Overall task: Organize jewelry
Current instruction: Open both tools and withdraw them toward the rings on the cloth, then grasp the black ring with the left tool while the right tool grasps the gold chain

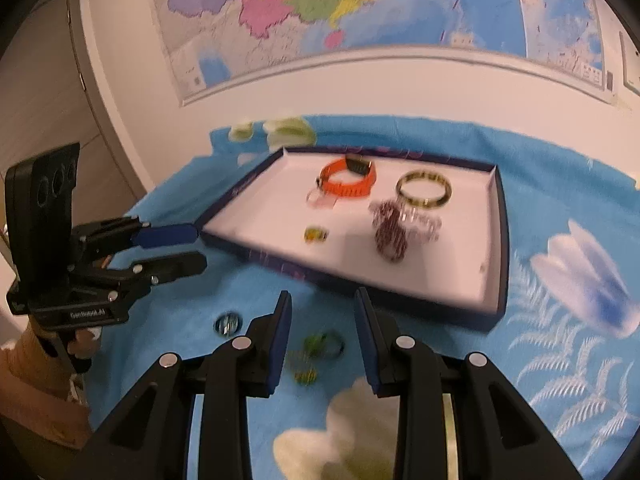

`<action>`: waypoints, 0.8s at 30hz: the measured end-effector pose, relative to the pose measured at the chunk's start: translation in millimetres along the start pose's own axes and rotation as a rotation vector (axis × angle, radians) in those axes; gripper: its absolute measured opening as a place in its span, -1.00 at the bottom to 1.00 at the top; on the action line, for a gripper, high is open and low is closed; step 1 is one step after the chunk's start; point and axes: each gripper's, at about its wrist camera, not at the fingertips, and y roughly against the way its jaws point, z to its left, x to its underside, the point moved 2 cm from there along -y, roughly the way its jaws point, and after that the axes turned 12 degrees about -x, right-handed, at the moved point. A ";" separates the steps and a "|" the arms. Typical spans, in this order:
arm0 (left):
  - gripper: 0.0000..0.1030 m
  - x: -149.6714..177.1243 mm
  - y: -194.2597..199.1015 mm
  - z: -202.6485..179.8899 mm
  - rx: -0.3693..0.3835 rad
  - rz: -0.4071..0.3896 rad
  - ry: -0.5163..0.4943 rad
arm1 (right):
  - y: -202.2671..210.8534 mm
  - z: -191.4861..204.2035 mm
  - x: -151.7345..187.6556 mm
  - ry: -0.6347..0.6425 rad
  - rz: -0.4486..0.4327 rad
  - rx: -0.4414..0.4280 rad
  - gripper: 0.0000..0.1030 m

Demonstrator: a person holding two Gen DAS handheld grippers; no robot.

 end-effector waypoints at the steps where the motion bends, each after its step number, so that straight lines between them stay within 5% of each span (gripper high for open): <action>1: -0.13 2.9 0.2 -1.5 0.003 0.006 -0.003 | -0.8 1.2 2.7 0.002 0.008 0.003 -0.41; 11: -0.11 29.0 2.9 -21.8 0.032 0.045 -0.052 | -7.0 6.2 36.7 -0.039 0.061 -0.011 -0.41; 24: -0.19 27.9 -15.2 -36.7 0.049 0.102 -0.079 | -18.8 11.3 37.9 -0.044 0.097 -0.011 -0.42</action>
